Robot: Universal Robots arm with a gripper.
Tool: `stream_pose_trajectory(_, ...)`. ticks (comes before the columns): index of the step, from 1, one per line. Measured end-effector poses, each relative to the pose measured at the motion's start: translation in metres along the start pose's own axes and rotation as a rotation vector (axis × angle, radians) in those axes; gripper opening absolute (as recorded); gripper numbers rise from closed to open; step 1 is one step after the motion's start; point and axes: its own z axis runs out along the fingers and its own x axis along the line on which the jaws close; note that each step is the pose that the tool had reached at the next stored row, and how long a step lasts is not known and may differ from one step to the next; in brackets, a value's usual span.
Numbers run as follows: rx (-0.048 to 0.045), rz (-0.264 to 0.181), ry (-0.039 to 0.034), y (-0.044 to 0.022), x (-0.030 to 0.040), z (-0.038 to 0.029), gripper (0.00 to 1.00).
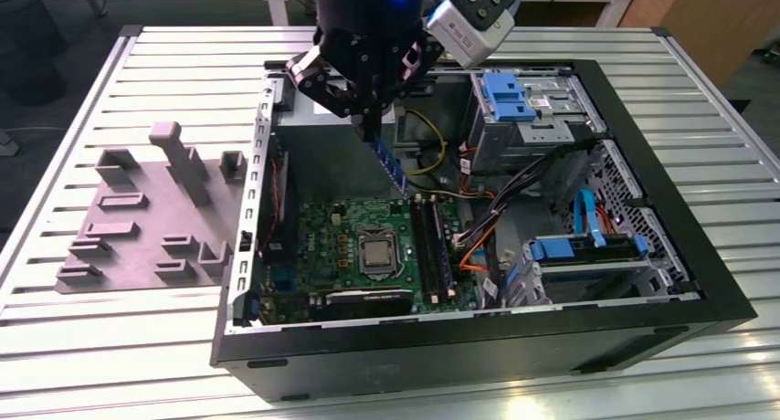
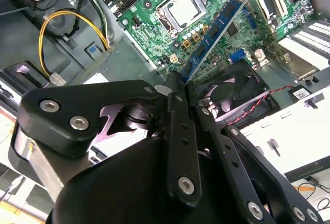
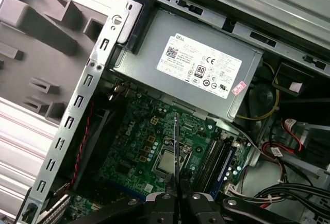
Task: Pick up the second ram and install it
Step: 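Insert the second ram into the second slot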
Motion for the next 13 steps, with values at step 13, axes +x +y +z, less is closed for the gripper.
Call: stream_pose_trajectory(13,-0.0001,0.011,-0.0003,0.0,0.0,0.0,0.14)
